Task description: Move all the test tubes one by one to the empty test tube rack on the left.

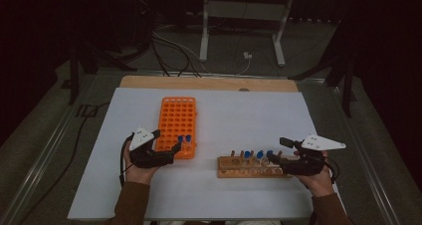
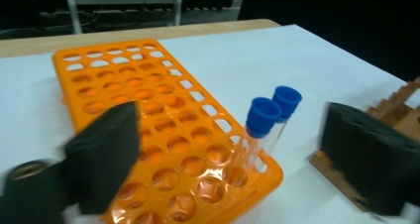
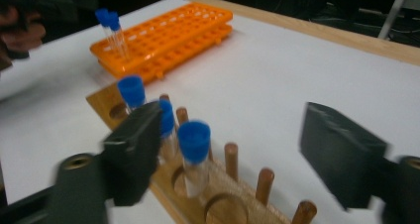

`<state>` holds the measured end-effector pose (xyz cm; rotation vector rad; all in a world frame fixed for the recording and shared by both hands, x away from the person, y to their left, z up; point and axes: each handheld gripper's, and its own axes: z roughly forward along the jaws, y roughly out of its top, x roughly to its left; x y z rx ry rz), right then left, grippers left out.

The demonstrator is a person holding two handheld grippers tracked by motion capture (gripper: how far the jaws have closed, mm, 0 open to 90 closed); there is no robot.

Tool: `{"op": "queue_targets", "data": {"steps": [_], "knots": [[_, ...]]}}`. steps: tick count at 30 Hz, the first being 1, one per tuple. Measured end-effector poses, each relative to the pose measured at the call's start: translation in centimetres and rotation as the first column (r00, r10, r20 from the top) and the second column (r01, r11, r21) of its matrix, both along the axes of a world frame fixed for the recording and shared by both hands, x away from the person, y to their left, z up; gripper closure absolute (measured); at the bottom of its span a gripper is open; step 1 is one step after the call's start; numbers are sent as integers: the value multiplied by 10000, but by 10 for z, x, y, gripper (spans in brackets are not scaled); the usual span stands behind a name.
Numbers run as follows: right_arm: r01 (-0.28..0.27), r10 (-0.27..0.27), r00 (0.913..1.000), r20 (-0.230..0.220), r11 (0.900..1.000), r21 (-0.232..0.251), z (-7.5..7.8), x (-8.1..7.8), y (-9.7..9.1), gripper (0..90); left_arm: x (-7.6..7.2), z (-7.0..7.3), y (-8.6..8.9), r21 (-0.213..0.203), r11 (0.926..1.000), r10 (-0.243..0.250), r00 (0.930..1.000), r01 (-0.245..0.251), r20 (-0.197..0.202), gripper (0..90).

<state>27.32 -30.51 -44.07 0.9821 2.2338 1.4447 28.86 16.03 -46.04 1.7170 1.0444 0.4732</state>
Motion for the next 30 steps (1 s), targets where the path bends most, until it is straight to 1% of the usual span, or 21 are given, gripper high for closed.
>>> {"op": "queue_targets", "data": {"steps": [1,3,5,9,13,15,17,20,27,30], "knots": [[-49,49,10000,10,10000,-26,-2,-1,0,318,0,0,1,14,10000,45,10000,-45,30,16],[-269,269,9996,-10,9996,-94,-4,-3,0,408,0,1,1,-9,10000,85,10000,-84,50,12],[-439,439,9990,-2,9987,-246,-6,-4,1,476,0,1,2,9,10000,83,9999,-84,71,9],[-860,855,9963,-123,9951,-487,-11,-5,6,605,0,0,0,138,9998,114,9999,-114,36,9],[-1102,1095,9939,-128,9901,-869,-14,-5,10,695,1,0,1,148,9997,186,9998,-187,45,8],[-1185,1171,9929,-204,9887,-921,-15,-5,11,721,1,0,1,153,9997,199,9998,-200,52,8],[-1231,1218,9924,-189,9866,-1067,-16,-6,12,747,1,0,2,151,9996,221,9997,-222,54,8],[-1293,1281,9916,-179,9843,-1205,-16,-6,14,752,1,0,2,194,9995,246,9997,-247,52,6],[-1308,1297,9914,-173,9847,-1152,-17,-6,16,737,1,-1,0,271,9994,209,9998,-209,7,6],[-1325,1313,9912,-179,9847,-1133,-18,-5,17,756,2,-1,0,273,9994,223,9997,-223,-31,6]]}}
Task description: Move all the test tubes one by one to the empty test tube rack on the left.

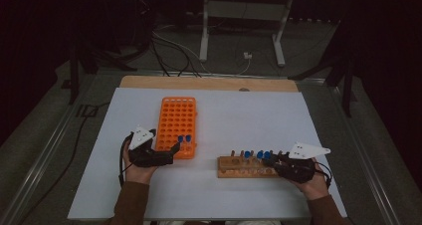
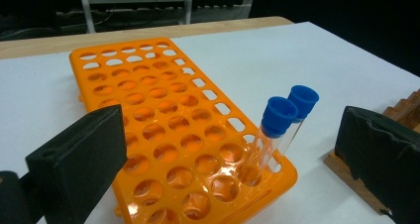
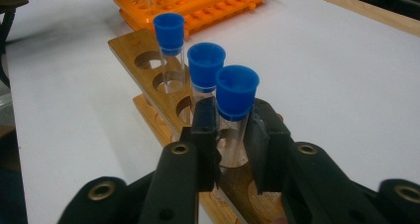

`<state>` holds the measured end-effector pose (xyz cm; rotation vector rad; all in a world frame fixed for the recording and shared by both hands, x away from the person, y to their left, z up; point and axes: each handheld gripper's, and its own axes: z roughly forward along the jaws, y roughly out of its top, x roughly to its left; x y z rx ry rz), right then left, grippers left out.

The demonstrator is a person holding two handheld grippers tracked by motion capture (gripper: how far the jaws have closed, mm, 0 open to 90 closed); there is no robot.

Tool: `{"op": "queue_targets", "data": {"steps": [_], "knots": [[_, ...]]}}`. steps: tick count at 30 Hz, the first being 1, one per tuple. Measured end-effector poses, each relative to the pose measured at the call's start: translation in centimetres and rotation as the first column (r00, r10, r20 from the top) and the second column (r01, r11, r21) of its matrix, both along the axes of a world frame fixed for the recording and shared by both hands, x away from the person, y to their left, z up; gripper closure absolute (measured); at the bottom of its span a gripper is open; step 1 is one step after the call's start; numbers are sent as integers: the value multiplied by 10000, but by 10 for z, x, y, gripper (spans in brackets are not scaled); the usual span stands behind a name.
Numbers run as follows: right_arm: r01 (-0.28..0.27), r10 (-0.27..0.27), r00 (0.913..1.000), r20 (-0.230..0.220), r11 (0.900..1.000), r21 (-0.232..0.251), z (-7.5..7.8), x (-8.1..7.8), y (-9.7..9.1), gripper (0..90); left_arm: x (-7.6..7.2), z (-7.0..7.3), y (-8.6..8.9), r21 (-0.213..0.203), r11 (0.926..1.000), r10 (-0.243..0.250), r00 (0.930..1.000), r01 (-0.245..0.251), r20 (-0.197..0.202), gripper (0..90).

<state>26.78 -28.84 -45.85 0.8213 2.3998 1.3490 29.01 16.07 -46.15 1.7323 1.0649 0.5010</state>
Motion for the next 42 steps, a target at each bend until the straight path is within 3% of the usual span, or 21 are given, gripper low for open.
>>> {"op": "queue_targets", "data": {"steps": [10,18,42], "knots": [[96,-96,10000,-18,9999,87,0,0,-2,765,0,-1,0,47,10000,-3,10000,3,-35,6],[240,-242,9997,34,9985,499,6,0,-7,766,1,-1,0,88,10000,-14,10000,14,-39,6],[243,-318,9983,490,9889,1463,39,-2,-19,766,1,-2,-4,177,9998,-120,9999,121,-46,6]]}}
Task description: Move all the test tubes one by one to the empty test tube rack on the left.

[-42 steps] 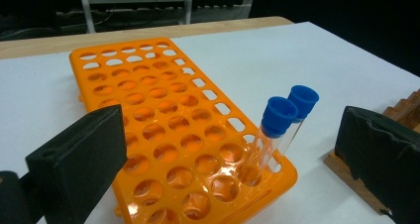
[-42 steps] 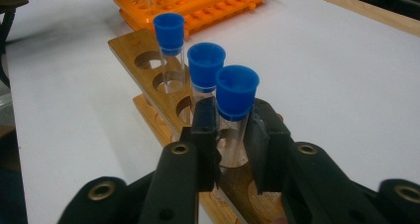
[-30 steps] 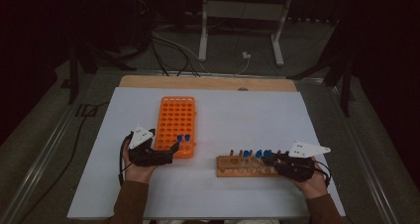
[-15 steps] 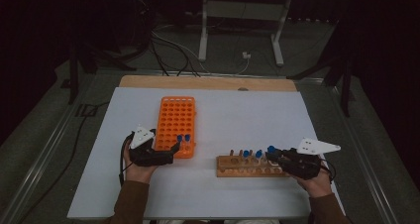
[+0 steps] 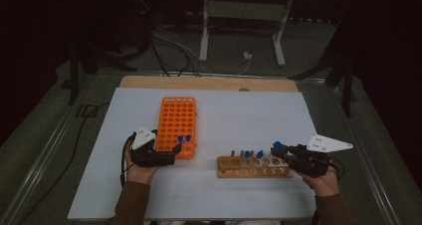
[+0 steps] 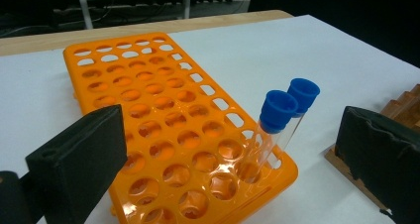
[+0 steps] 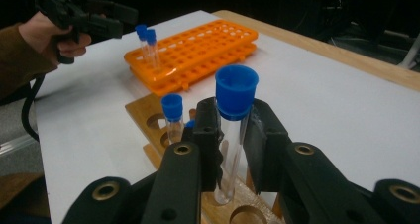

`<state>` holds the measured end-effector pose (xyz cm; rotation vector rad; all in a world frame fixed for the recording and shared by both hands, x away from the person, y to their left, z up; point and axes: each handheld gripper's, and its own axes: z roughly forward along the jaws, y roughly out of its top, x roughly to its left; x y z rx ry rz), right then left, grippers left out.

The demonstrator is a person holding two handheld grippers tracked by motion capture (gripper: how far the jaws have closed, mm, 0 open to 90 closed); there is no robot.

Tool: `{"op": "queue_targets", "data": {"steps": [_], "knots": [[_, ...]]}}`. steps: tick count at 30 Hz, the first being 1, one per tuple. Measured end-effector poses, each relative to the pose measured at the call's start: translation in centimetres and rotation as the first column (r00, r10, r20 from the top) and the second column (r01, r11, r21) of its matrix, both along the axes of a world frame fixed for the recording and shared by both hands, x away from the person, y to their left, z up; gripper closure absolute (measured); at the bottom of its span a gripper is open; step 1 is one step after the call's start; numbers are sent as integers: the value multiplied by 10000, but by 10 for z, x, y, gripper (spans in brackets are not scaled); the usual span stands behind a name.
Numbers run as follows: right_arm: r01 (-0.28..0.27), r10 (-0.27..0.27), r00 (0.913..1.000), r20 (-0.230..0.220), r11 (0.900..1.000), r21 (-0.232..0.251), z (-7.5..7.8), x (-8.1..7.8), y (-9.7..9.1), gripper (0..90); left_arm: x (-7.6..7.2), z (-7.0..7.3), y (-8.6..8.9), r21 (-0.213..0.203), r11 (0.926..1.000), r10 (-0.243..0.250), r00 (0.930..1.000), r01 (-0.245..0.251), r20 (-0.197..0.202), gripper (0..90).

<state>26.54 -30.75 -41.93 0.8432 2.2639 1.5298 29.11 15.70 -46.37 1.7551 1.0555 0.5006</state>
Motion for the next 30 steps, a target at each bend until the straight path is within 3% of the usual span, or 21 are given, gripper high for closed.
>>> {"op": "queue_targets", "data": {"steps": [6,15,23,30], "knots": [[8,-11,9999,162,9998,199,9,1,-3,766,-1,2,0,-112,9999,-5,10000,6,43,6],[261,-262,9991,339,9996,61,20,8,0,766,-3,12,-5,-234,9996,-172,9993,180,343,6],[207,-204,9995,230,9997,-122,22,24,18,766,-6,24,-19,-153,9980,-603,9959,614,669,7],[61,-56,9997,222,9997,-247,29,35,39,766,-4,32,-35,-14,9945,-1040,9919,1044,726,17]]}}
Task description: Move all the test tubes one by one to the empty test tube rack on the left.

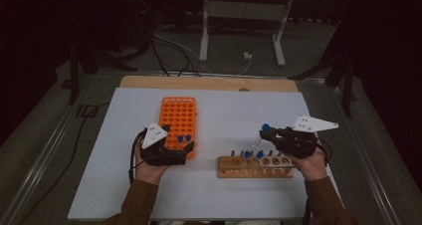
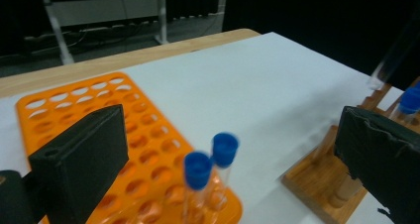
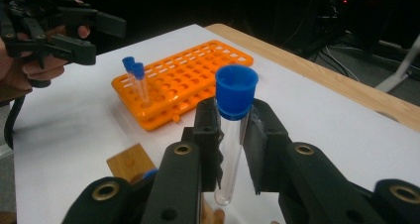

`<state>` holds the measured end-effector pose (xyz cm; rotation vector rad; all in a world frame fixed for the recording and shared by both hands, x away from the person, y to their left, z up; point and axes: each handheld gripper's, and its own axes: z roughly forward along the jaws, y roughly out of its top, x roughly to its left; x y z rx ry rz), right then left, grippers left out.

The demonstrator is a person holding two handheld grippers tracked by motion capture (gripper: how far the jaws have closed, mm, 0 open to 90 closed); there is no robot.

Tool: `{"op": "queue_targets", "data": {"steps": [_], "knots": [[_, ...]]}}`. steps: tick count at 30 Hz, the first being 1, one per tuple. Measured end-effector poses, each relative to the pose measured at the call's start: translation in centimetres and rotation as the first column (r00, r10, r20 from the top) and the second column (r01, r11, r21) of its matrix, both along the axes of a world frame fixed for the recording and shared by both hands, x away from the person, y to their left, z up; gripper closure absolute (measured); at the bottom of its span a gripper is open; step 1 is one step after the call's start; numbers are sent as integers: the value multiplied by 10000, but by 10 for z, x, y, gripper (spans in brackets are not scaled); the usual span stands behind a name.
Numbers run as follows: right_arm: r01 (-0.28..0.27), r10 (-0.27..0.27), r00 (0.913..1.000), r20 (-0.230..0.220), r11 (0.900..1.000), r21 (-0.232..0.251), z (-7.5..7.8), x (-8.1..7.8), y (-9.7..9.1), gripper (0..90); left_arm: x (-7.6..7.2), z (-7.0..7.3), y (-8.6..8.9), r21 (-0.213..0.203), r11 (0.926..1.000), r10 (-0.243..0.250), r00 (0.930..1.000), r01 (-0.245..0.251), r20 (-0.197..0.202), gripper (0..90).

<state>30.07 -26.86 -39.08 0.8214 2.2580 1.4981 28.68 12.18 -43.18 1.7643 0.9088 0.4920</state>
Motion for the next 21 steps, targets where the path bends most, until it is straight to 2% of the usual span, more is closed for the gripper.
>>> {"op": "queue_targets", "data": {"steps": [9,17,21], "knots": [[-290,289,9996,-53,9995,-100,3,9,29,765,5,10,-27,-36,9980,-623,9978,624,237,59],[-419,416,9988,-246,9991,-103,3,16,52,765,10,8,-50,-133,9939,-1099,9939,1099,8,92],[-500,498,9984,-283,9987,-61,3,17,63,765,11,6,-61,-147,9922,-1239,9923,1239,0,168]]}}
